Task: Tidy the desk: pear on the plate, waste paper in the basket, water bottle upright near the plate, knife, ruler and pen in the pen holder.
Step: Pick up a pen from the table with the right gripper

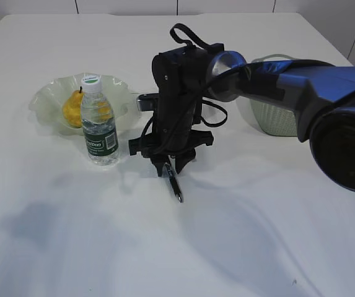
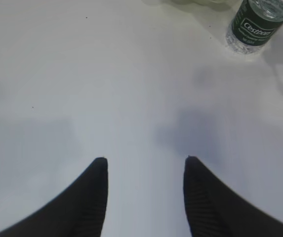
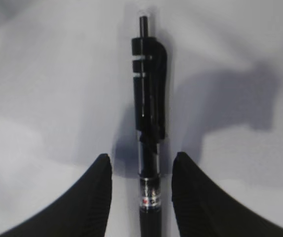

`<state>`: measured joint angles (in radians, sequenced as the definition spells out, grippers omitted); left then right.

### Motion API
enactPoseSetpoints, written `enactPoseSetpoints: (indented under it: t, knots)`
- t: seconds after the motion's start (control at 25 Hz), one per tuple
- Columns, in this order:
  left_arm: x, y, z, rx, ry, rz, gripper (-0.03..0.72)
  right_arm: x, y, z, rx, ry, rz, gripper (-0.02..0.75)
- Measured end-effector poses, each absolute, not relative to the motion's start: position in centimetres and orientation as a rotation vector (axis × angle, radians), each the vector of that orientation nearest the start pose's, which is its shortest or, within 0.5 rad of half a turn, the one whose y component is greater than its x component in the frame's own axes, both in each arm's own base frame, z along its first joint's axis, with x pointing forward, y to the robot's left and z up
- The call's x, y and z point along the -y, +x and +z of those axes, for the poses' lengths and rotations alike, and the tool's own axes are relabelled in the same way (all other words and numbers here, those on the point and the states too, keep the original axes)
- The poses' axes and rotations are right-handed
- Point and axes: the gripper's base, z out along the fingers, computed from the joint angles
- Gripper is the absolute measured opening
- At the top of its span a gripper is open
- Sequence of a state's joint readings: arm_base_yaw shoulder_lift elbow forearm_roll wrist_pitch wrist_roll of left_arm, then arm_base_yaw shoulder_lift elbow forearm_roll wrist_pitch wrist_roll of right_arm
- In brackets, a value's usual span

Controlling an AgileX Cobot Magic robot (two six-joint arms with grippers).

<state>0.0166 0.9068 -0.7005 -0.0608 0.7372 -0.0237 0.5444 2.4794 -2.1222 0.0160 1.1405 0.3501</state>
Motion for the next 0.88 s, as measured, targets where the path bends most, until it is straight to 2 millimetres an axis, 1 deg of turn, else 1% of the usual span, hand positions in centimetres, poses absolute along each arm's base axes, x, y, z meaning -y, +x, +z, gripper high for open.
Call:
enactPoseSetpoints:
  t: [0.16, 0.64, 0.72, 0.88]
  knots:
    - [0.09, 16.76, 29.25, -2.425, -0.085, -0.073, 0.348, -26.3, 43.53, 13.08, -2.98, -0.278, 0.099, 0.305]
    - [0.09, 16.76, 29.25, -2.425, -0.085, -0.073, 0.348, -26.35, 43.53, 12.69, -2.99, -0.266, 0.102, 0.301]
    - [0.09, 16.76, 29.25, -2.425, -0.085, -0.073, 0.348, -26.35, 43.53, 12.36, -2.996, -0.266, 0.098, 0.272]
    - [0.09, 16.76, 29.25, -2.425, -0.085, -0.073, 0.349, -26.56, 43.48, 12.4, -3.003, -0.251, 0.132, 0.17]
